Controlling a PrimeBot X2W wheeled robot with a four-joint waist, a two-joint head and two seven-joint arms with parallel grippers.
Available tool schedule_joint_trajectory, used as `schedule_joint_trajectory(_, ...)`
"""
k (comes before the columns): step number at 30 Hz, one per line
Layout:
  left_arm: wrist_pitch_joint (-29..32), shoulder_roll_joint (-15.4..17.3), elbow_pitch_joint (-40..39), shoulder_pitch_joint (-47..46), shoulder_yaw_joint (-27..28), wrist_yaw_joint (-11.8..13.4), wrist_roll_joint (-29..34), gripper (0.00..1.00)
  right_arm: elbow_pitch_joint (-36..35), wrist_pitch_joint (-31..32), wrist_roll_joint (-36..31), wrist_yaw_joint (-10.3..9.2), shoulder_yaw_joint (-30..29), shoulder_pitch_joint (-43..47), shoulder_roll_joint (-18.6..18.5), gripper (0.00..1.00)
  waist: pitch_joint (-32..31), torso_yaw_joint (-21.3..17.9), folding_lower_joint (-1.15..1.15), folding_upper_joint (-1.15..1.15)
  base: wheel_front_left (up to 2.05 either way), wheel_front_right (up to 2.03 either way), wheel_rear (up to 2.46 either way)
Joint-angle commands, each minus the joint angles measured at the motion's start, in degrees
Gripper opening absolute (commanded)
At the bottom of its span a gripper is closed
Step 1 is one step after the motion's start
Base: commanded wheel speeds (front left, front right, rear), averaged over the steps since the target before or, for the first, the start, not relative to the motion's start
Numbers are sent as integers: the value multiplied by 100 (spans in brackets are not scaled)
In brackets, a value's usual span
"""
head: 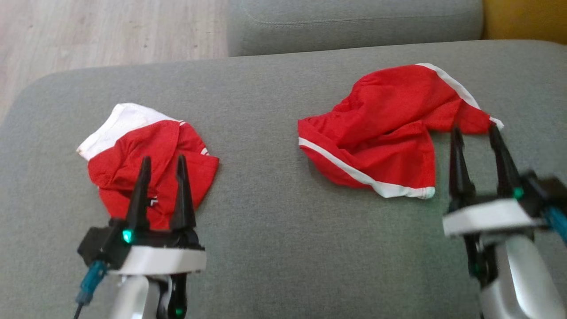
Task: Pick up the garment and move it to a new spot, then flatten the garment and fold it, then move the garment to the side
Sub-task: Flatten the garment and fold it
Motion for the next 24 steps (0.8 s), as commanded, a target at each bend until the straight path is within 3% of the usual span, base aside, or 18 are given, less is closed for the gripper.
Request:
schedule_joint_trajectory(1, -29, 58, -124, -67, 162, 23, 2, 100, -279, -56, 190, -4, 74, 61, 75, 100, -6, -55, 1, 0, 0, 0, 0)
schedule_joint_trajectory(7, -29, 114, 86, 81, 54, -5, 216, 100, -406, -60, 559, -4, 262, 689, 75, 100, 43, -139, 1, 0, 0, 0, 0)
schedule_joint_trajectory(15, -29, 84, 202, -58, 46, -48, 239, 100, -519, -61, 484, -4, 321, 682, 75, 100, 204, -91, 1, 0, 0, 0, 0)
schedule_joint_trajectory(24, -29, 60, 225, -265, 4, -96, 235, 100, 452, 495, 212, -4, -18, 429, 75, 100, 467, 115, 1, 0, 0, 0, 0)
